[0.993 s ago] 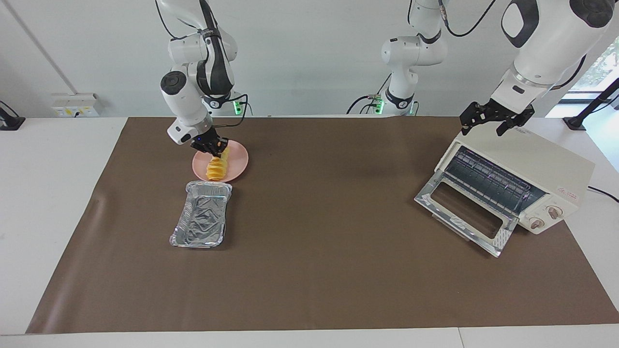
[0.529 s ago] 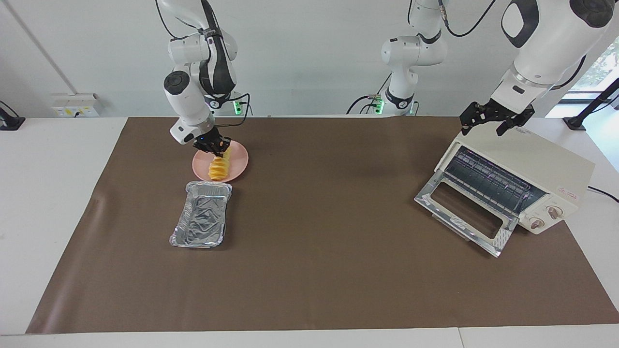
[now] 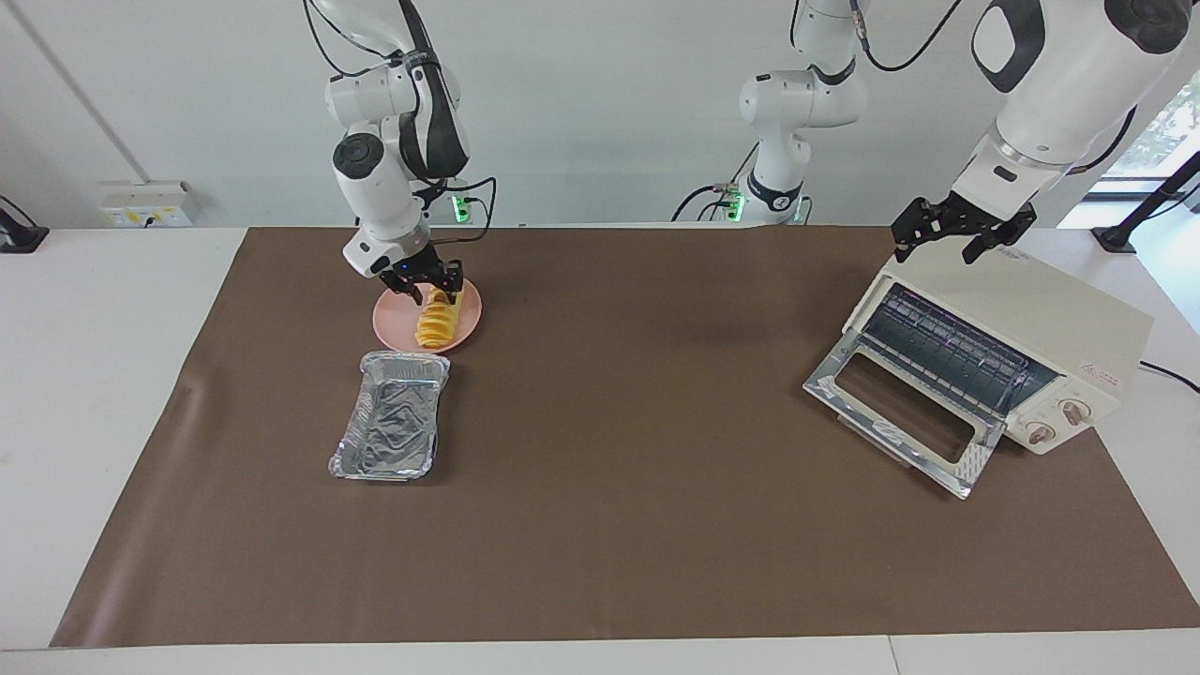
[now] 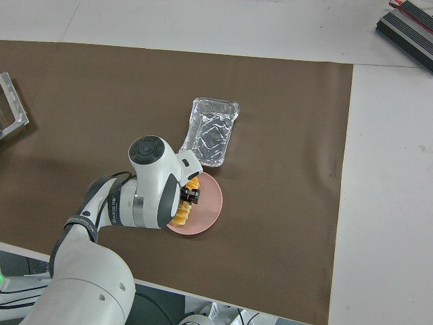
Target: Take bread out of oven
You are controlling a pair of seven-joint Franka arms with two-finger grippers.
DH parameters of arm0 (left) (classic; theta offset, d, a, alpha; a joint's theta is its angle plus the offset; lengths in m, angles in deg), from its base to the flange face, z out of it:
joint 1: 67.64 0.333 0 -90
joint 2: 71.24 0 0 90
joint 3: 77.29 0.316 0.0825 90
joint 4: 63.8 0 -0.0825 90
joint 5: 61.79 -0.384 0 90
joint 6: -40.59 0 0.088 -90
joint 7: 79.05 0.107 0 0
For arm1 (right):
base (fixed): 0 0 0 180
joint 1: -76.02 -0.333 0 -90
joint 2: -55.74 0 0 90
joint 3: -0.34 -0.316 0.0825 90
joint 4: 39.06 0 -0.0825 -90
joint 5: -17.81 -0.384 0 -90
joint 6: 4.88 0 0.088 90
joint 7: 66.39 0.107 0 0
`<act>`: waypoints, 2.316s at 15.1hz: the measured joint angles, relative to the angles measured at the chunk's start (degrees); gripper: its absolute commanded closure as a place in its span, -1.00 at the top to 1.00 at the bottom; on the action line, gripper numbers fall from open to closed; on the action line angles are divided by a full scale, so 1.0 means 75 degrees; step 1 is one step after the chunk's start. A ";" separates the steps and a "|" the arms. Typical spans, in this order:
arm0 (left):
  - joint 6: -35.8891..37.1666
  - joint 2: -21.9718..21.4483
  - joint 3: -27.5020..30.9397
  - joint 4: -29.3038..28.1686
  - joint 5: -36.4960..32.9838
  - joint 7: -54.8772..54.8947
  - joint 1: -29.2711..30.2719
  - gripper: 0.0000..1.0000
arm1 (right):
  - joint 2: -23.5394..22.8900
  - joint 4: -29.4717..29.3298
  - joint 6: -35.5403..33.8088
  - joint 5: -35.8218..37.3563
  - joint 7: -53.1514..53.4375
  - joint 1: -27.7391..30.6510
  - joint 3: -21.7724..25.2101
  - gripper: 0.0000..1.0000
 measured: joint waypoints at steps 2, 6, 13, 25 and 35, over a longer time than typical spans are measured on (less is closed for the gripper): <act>0.0000 0.0000 0.0000 0.0000 0.0000 0.0000 0.0000 1.00 | -0.0002 -0.0695 -0.0726 0.0016 -0.0004 0.0084 0.0010 1.00; 0.0000 0.0000 0.0000 0.0000 0.0000 0.0000 0.0000 1.00 | -0.0184 -0.2050 -0.1766 0.0192 -0.0337 0.0678 0.0034 1.00; 0.0000 0.0000 0.0000 0.0000 0.0000 0.0000 0.0000 1.00 | -0.1437 -0.4752 -0.3232 0.1045 -0.0915 0.1187 0.0067 1.00; 0.0000 0.0000 0.0000 0.0000 0.0000 0.0000 0.0000 1.00 | -0.3050 -0.7998 -0.4692 0.1179 -0.1113 0.1197 0.0114 0.98; 0.0000 0.0000 0.0000 0.0000 0.0000 0.0000 0.0000 1.00 | -0.1882 -0.7145 -0.5138 0.1179 -0.1112 0.1428 0.0221 1.00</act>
